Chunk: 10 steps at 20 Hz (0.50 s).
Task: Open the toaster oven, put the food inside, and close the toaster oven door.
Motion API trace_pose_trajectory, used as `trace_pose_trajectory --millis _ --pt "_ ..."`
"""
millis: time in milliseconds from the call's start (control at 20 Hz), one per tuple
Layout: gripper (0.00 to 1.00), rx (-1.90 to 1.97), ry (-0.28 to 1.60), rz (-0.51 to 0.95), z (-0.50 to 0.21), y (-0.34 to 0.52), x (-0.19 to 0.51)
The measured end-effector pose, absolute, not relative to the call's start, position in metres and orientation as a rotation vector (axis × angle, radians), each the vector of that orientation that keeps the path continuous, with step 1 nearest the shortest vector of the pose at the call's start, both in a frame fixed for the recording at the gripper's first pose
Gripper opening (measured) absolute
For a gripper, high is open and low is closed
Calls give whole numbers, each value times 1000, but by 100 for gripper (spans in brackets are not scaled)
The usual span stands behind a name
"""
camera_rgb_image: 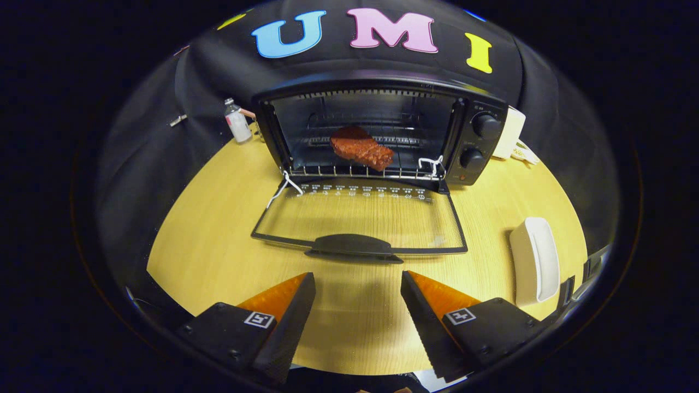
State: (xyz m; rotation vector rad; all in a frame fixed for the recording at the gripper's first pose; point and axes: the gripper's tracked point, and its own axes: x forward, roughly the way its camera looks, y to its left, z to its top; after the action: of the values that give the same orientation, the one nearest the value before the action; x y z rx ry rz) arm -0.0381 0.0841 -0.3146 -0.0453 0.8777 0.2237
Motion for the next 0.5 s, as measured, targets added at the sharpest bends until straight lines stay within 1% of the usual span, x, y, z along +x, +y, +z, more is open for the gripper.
trace_pose_trajectory --millis 100,500 --pt "99 -31 907 206 -319 87 -37" --pt "99 -19 965 143 -348 92 -24"
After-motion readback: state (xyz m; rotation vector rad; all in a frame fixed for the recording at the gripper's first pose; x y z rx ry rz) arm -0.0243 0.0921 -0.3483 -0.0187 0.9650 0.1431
